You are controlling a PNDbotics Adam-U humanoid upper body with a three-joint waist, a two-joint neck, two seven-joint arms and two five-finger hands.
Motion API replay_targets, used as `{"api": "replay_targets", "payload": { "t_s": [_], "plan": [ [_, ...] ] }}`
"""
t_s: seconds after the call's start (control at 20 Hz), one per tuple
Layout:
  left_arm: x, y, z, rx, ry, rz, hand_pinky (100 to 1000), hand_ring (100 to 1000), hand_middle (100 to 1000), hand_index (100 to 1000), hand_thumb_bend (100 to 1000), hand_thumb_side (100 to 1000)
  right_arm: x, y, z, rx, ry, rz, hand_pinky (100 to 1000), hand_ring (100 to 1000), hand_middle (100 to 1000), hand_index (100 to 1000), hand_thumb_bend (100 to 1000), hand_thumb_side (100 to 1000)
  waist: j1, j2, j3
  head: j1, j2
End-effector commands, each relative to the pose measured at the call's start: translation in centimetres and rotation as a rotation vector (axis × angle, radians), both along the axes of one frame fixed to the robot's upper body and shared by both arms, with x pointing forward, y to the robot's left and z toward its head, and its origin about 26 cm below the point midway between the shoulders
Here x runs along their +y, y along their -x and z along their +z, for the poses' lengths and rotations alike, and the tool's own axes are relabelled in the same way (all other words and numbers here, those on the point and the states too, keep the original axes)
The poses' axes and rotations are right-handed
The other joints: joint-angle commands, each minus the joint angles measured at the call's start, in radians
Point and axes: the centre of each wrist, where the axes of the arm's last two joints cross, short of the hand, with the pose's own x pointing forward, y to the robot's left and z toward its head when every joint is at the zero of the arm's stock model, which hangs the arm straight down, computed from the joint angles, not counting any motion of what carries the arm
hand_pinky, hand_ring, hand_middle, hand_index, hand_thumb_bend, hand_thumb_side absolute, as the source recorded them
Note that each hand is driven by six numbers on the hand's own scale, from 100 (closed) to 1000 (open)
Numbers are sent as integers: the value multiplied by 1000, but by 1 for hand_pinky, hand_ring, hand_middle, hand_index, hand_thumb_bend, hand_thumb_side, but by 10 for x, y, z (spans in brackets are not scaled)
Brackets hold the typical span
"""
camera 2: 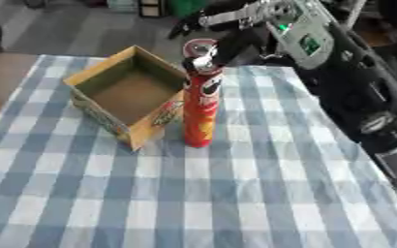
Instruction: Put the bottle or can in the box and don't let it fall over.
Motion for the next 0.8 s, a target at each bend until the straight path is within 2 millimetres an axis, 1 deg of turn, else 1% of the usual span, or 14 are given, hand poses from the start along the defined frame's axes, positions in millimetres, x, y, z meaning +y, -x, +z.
{"api": "replay_targets", "payload": {
  "t_s": [0.05,0.55,0.8],
  "plan": [
    [0,-1,7,-23,3,-5,647,545,574,695,100,526,-7,0,8,-22,19,-26,990,1000,1000,1000,188,708,5,-10,0,1,-11],
    [0,-1,7,-24,5,-4,647,544,573,695,100,526,-14,-3,-1,-4,72,-67,989,1000,1000,1000,190,728,4,-11,2,4,-12],
    [0,-1,7,-25,5,-2,647,544,573,695,100,527,-16,-5,-7,8,94,-78,938,987,1000,1000,191,745,4,-10,3,6,-12]
  ]
}}
